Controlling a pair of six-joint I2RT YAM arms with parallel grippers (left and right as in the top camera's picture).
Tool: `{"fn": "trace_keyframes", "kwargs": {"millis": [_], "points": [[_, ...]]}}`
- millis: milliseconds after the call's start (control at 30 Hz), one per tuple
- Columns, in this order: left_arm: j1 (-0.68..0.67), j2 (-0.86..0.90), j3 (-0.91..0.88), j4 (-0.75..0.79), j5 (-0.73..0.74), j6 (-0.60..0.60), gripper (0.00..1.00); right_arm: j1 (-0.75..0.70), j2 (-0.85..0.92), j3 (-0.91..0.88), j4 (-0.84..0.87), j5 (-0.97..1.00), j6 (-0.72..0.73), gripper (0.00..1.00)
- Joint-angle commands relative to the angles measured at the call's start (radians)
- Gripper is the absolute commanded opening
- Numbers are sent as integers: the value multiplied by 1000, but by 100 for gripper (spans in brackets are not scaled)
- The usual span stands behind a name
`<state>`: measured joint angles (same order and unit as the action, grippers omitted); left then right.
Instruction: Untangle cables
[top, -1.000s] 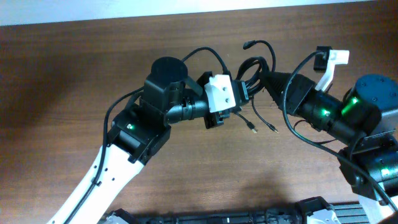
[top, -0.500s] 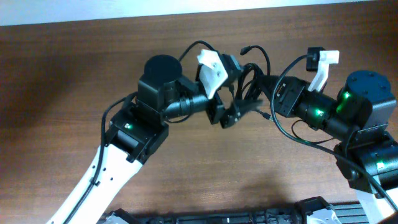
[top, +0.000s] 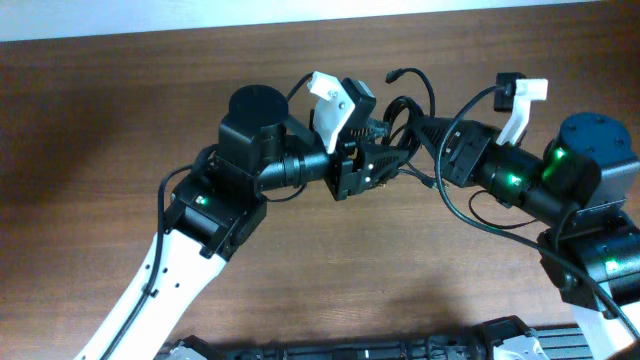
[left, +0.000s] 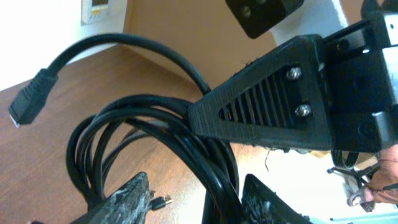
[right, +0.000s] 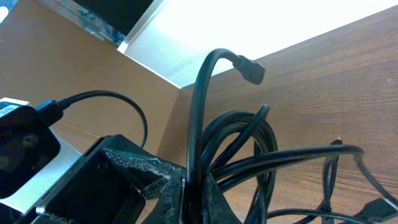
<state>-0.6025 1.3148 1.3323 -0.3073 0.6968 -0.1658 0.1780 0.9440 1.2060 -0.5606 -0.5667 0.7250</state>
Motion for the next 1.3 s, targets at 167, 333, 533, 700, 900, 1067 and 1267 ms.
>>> {"fn": "trace_keyframes", "kwargs": {"millis": [167, 333, 533, 700, 900, 1067, 1267], "points": [[3, 68, 19, -27, -100, -1, 43, -1, -8, 4, 19, -54, -14, 4], [3, 93, 19, -27, -127, 4, 34, -1, -8, 4, 27, -58, -14, 4], [3, 93, 19, -23, -197, 6, 26, -2, -8, 4, 24, -58, -46, 4], [3, 93, 19, 37, -39, 6, 18, -2, 0, 4, 23, -50, -48, 4], [3, 93, 19, 76, 348, 216, 6, -2, 6, 4, 45, -50, -48, 4], [3, 93, 19, 76, 388, 228, 0, -2, 6, 4, 61, -50, -48, 4], [3, 93, 19, 90, 433, 228, 0, -2, 8, 4, 71, -50, -48, 57]]}}
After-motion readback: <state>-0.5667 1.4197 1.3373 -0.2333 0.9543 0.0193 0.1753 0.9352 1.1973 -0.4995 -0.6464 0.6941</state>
